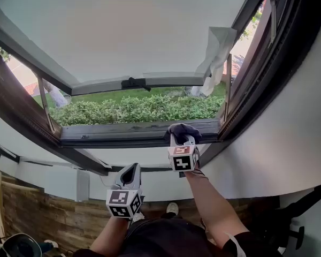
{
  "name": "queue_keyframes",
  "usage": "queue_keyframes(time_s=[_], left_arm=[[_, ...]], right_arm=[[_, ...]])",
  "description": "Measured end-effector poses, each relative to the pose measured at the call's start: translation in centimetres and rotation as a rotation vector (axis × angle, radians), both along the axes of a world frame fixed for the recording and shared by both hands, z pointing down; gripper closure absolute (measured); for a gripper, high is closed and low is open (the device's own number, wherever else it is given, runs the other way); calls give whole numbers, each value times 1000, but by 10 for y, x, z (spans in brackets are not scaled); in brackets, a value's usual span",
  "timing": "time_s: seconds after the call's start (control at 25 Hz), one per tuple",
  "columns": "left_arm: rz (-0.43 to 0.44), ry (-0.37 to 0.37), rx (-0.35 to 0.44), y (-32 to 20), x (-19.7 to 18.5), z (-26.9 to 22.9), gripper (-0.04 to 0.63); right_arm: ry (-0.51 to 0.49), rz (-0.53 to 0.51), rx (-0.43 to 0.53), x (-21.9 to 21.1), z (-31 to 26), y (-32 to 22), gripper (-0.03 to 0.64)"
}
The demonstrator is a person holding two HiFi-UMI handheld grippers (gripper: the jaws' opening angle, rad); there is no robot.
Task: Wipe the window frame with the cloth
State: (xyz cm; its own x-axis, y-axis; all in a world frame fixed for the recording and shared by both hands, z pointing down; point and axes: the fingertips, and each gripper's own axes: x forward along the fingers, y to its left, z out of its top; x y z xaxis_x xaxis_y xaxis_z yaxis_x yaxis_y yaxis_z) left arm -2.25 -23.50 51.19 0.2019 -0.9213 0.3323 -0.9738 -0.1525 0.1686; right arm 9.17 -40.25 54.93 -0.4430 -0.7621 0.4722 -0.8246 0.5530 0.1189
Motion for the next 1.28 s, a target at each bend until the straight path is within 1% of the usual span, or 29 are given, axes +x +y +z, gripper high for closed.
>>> queue_keyframes(time_s=[0.44, 0.76, 1.28], left_arm=[[-31, -8, 1, 6, -29, 2, 586], [-74, -9, -4, 18, -66, 2, 586], [-107, 3, -8, 28, -98, 5, 586]], right_arm=[[4, -64, 11, -44, 1, 10, 552], [30, -109, 21, -87, 0, 20, 552], [33, -164, 6, -128, 1, 29, 552]])
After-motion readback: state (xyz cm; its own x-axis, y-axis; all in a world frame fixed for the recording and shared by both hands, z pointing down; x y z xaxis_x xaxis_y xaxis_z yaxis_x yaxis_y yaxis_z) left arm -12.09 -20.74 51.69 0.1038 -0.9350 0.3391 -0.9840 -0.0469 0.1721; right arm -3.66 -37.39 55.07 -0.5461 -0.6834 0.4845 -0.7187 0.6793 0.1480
